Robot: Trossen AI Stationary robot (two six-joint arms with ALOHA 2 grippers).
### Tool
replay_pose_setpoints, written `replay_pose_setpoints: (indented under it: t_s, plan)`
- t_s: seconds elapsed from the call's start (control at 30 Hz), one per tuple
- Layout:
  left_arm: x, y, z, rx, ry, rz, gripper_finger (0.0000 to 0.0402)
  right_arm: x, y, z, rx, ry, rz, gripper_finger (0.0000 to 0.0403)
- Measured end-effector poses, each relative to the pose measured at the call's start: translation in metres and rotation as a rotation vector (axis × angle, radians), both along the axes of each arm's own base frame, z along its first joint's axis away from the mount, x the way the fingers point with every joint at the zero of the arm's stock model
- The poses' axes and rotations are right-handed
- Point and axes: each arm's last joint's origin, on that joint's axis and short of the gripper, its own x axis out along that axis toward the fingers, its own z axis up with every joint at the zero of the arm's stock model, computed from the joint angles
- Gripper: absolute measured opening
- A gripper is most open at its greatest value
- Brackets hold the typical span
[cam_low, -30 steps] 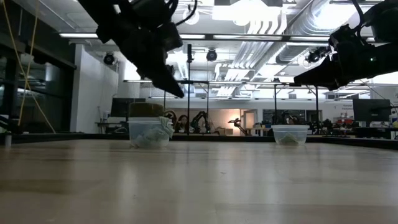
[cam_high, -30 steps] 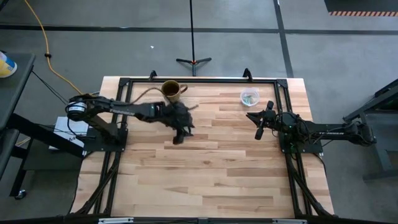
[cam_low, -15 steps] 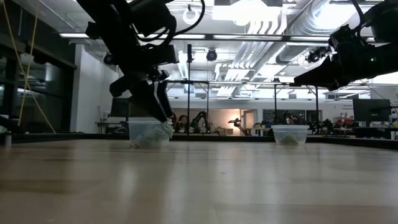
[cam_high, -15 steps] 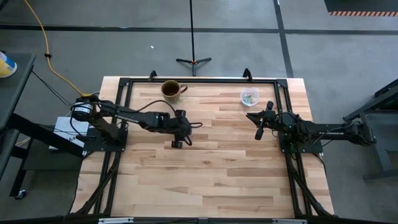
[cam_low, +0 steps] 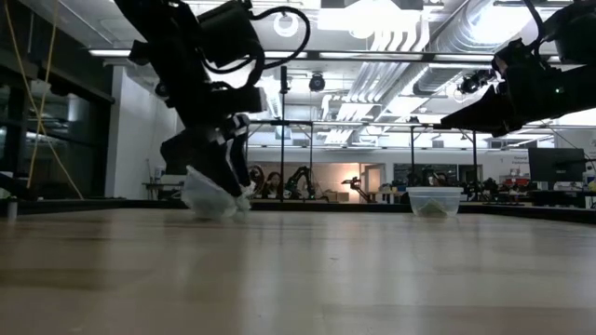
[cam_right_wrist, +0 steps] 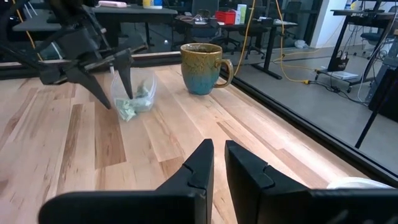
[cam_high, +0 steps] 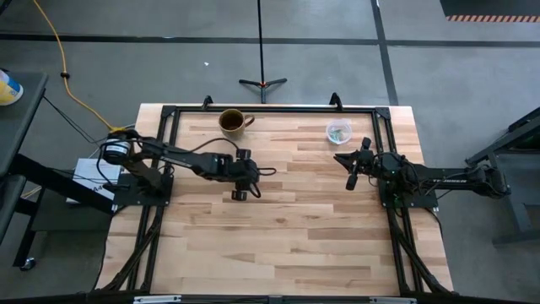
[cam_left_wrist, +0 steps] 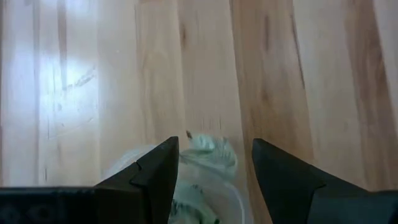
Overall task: Pick and place Stevia / Truvia into bins
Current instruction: Put the white stevia packet into the left transparent container
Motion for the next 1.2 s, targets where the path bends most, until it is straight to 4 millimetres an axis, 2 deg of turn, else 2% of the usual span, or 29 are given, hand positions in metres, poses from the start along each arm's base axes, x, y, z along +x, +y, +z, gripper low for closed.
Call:
replay_pose_setpoints:
  t_s: [0.47,0.67,0.77,0.83,0.93,1.2]
  plan:
    - [0.001,0.001,-0.002,0.033,0.008,-0.003,0.0205,0.000,0.000,0.000,-0.001,0.001,-0.007,0.0032]
    - [0.000,0.003,-0.001,0.148,0.039,0.002,0.0209,0.000,0.000,0.000,-0.001,0.002,-0.007,0.0032]
    - [0.007,0.004,0.011,0.180,0.021,-0.014,0.0208,0.000,0.000,0.000,-0.005,0.003,-0.007,0.0032]
    - [0.018,0.003,0.028,0.131,-0.044,-0.008,0.0205,0.000,0.000,0.000,-0.005,0.003,-0.007,0.0032]
    - [0.022,0.000,0.042,0.034,-0.021,-0.060,0.0198,0.000,0.000,0.000,-0.002,0.002,-0.008,0.0032]
    - [0.011,0.000,0.033,0.037,0.135,-0.046,0.0180,0.000,0.000,-0.001,-0.003,0.011,-0.003,0.0032]
